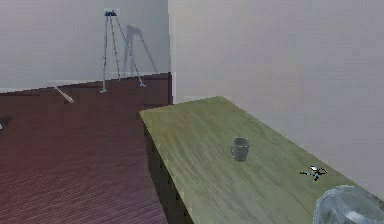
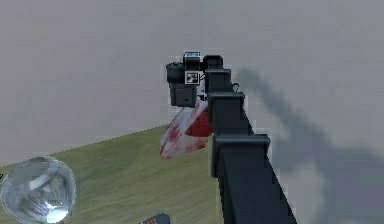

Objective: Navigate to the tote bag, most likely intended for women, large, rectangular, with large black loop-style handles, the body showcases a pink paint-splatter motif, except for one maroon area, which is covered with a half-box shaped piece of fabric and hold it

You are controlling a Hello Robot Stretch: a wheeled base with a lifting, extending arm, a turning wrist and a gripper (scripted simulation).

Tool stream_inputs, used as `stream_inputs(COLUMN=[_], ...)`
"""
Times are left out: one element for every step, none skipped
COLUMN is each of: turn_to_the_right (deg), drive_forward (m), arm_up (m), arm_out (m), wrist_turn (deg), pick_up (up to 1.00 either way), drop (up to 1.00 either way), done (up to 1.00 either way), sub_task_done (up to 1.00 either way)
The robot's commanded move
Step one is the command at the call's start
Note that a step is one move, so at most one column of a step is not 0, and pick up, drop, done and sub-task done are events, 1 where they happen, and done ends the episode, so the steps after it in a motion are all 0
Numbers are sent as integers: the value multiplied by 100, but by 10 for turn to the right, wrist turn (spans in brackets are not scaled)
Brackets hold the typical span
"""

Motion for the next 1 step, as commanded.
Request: stream_inputs(turn_to_the_right=[0], drive_forward=[0], arm_up=[0], arm_out=[0], wrist_turn=[0], pick_up=[100], drop=[0], done=[0], sub_task_done=[0])
